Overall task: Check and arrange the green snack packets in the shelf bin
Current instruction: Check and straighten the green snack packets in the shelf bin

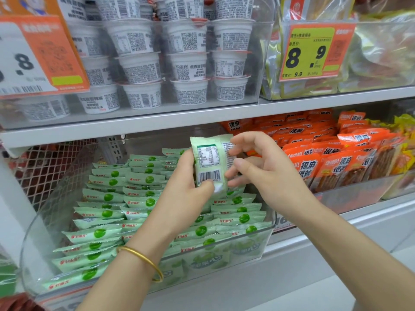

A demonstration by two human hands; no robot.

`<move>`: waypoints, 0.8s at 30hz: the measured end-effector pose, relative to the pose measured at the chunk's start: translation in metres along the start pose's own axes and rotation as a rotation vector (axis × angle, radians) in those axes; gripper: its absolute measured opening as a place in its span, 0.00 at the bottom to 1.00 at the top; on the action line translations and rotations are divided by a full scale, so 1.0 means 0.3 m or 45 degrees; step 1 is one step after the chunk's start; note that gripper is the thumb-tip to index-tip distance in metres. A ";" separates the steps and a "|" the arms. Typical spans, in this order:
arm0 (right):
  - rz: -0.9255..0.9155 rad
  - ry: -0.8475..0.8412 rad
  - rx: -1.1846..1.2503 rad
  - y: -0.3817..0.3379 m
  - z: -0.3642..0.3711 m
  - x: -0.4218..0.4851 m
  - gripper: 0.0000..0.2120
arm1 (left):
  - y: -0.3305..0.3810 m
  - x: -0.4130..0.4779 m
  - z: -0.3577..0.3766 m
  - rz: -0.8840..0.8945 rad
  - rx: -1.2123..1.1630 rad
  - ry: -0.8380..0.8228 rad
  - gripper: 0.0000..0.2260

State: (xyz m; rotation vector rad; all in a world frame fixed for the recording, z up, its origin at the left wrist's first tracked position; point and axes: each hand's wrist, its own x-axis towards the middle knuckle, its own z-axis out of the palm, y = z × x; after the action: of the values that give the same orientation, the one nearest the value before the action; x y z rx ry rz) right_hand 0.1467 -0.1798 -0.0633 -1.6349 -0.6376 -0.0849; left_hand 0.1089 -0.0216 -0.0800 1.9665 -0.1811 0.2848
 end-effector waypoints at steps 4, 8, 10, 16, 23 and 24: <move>-0.023 0.045 -0.202 0.000 -0.009 -0.002 0.16 | 0.001 -0.001 -0.009 -0.054 -0.104 0.022 0.25; -0.004 0.020 -0.422 0.001 -0.004 -0.008 0.13 | 0.011 -0.013 -0.016 -0.072 -0.164 0.022 0.28; 0.015 -0.004 -0.479 0.005 0.000 -0.011 0.15 | 0.014 -0.020 -0.024 -0.072 -0.158 0.051 0.30; 0.083 -0.064 -0.317 0.007 0.006 -0.009 0.22 | 0.009 -0.018 -0.036 -0.006 -0.163 0.031 0.24; 0.136 -0.137 -0.063 0.011 0.007 -0.002 0.29 | -0.001 -0.021 -0.045 -0.060 -0.181 -0.050 0.26; 0.143 -0.147 -0.046 0.013 0.007 -0.001 0.30 | 0.000 -0.023 -0.046 -0.061 -0.172 -0.066 0.27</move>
State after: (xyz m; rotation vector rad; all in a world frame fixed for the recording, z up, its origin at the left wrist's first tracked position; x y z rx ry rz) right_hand 0.1476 -0.1780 -0.0673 -1.7168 -0.6334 0.0806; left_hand 0.1007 -0.0090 -0.0768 1.8429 -0.1821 0.1857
